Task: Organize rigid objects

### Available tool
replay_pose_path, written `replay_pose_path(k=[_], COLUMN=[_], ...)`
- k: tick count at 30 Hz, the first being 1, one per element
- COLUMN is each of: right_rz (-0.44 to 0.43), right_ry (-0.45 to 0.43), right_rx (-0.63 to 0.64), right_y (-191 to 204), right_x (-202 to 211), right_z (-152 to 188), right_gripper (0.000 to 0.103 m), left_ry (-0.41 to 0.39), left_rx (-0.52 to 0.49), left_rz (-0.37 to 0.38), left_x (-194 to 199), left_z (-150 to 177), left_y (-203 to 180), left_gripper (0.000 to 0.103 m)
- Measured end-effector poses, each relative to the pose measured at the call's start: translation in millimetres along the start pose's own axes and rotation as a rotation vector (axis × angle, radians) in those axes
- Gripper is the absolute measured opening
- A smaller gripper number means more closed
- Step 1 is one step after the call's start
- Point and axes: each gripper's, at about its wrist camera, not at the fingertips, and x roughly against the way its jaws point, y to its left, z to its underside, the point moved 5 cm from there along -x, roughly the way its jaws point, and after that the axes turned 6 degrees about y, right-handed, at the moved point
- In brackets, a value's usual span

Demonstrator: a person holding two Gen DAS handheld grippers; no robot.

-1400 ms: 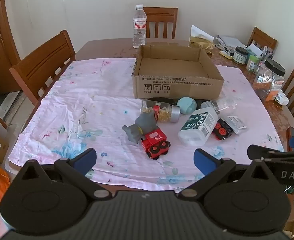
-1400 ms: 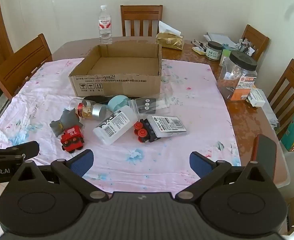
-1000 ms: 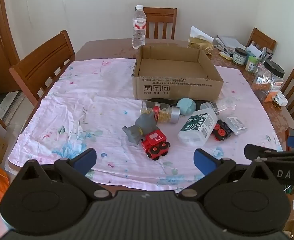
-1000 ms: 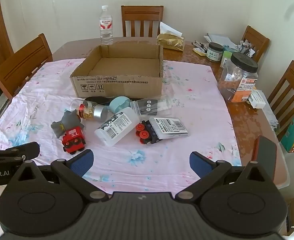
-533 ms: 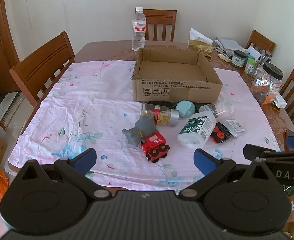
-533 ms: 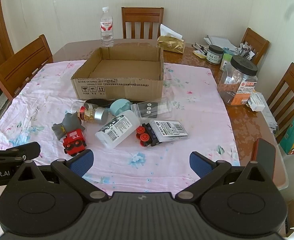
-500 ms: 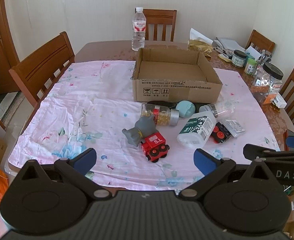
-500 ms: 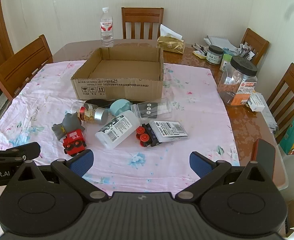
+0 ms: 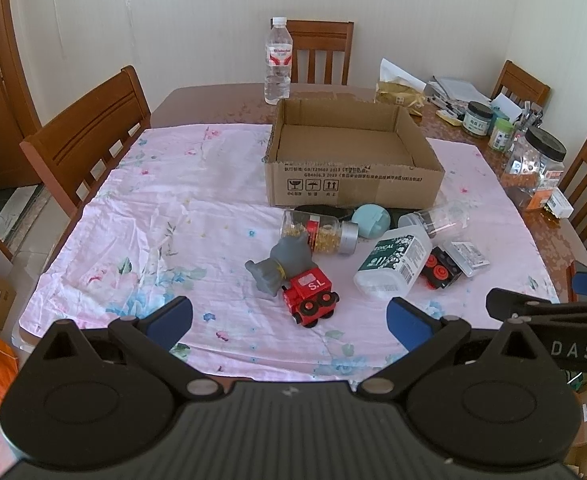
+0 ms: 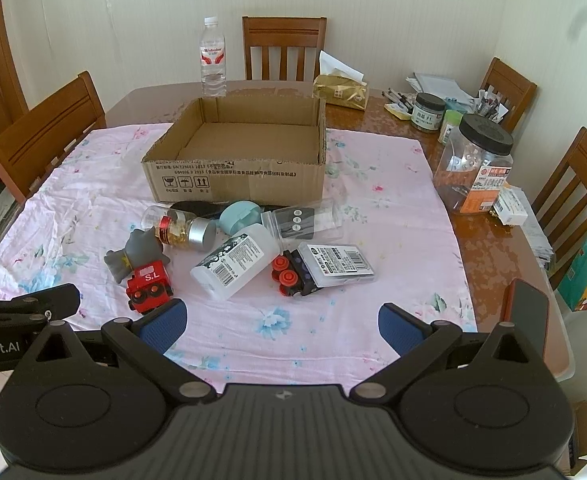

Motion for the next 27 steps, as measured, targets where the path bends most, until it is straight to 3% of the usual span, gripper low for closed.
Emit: replay_pose_path(k=[27], right_rz=[0.004], right_ry=[-0.005], right_rx=[0.000], right_y=[-2.4], right_x=[1.2], right_z=[-3.1], right_gripper=[0.103], left_ry=[-0.009], left_rx=[-0.004], left_rz=[0.000], left_x=[2.4], left_z=[-5.2], left_y=[-2.4], left_gripper=[0.103])
